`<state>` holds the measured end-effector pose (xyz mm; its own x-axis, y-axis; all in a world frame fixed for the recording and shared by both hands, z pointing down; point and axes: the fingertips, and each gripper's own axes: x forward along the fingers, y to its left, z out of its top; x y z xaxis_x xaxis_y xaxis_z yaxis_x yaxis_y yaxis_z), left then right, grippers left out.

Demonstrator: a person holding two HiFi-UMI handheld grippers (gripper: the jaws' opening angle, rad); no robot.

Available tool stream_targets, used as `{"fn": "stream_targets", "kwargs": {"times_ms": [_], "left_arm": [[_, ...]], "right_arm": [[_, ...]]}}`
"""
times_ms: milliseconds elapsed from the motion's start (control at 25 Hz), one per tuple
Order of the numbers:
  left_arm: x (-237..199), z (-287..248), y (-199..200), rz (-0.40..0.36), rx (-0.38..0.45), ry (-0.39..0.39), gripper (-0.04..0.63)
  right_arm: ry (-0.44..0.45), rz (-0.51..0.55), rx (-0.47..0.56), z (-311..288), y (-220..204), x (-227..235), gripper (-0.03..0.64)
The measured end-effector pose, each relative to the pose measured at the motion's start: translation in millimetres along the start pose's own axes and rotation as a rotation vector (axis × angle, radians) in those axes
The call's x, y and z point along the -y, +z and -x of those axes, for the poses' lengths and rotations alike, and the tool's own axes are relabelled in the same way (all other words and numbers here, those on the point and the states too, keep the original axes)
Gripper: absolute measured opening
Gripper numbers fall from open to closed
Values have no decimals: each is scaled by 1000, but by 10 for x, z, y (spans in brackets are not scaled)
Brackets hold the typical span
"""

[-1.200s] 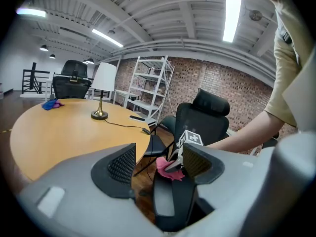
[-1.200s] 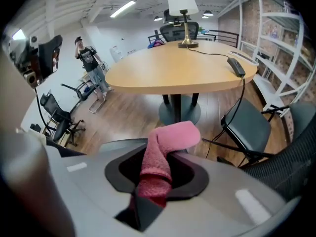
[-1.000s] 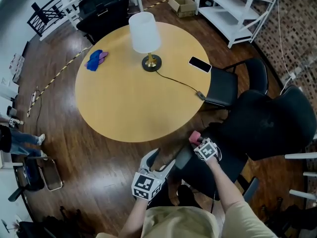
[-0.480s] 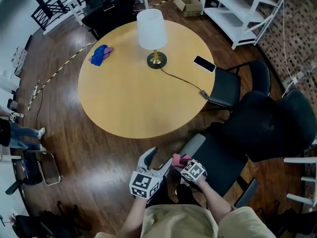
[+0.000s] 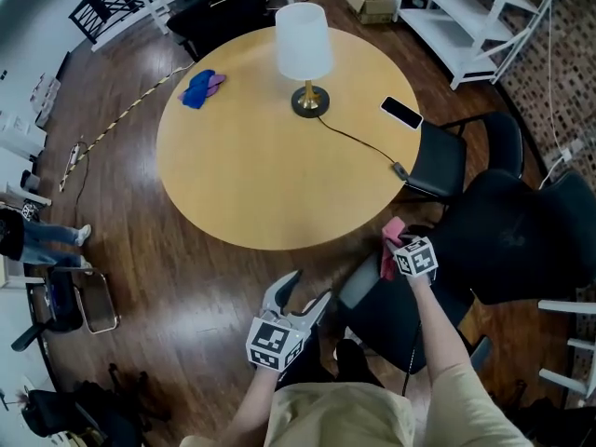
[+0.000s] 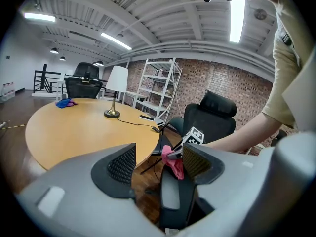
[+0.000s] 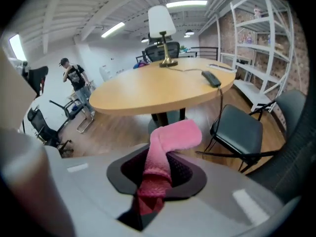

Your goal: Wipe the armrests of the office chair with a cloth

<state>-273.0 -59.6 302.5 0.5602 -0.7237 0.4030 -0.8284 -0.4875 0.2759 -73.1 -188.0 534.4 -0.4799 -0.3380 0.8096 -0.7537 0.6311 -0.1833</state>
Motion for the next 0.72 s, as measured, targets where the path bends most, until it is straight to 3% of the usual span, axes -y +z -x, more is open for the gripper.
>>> {"fn": "stream_targets", "kwargs": {"times_ms": [120,320,520,600,720], "left_arm": [[6,27,-70,5,-13,6,282],[-62,41,-87,20,-7,23,282],[-34,-28,-50,12,0,13,282],[-23,-47,-49,11,0,11,282],[26,-42,-50,6,-1,3,282]], "right_arm": [[71,29,-52,-236,-243,-349,66],[222,115,-42,-320,-586,-1518,66],[379,61,-39,-213,-1016,-2388,64],[398,42,-20,-135,-1032,-2369,64],[291,-56,120,130,-691,-1730,64]]}}
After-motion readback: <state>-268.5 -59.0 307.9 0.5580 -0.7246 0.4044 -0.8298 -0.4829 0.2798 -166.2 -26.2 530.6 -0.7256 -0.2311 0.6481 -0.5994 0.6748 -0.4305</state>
